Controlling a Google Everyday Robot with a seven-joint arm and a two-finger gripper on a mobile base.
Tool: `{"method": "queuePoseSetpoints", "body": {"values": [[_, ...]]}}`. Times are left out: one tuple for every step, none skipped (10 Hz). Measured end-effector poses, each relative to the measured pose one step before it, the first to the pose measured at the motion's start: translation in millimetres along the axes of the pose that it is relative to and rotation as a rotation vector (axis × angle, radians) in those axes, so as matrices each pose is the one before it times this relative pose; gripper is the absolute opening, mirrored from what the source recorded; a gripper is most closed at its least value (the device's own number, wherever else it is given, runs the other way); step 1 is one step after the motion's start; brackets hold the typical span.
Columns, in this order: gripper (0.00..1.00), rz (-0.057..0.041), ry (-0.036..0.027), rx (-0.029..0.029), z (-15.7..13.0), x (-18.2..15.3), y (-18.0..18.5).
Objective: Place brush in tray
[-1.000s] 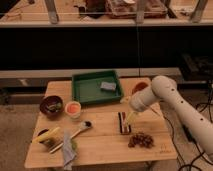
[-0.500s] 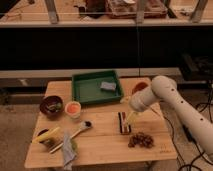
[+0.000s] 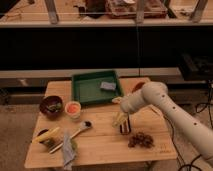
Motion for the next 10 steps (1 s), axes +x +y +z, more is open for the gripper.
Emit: {"method": "queuePoseSetpoints", "body": {"values": [[0.8, -0.03102, 0.01066, 0.00308, 18.49, 16.2, -3.36], [0.8, -0.01991, 0.01097, 0.01865, 14.78, 9.05, -3.08], [0.8, -0.04272, 0.01545, 0.03715, 20.3, 8.62, -5.06], [0.8, -0.03833, 0.00728, 0.03298, 15.11, 2.09, -6.55], [0.8, -0.03203, 0.00137, 0.02453, 12.76, 0.99, -6.29], [0.8, -0.02567, -0.00063, 0.02109, 12.77, 0.7, -6.17], [0.8, -0.01976, -0.00319, 0.01513, 7.46, -2.74, -3.53], [0.8, -0.01121, -0.00409, 0.00956, 4.92, -3.26, -3.04], [0.8, -0.00686, -0.00453, 0.00839, 6.68, -3.62, -3.72], [0.8, -0.00783, -0.00015, 0.01046, 7.61, -0.7, -3.04]]}}
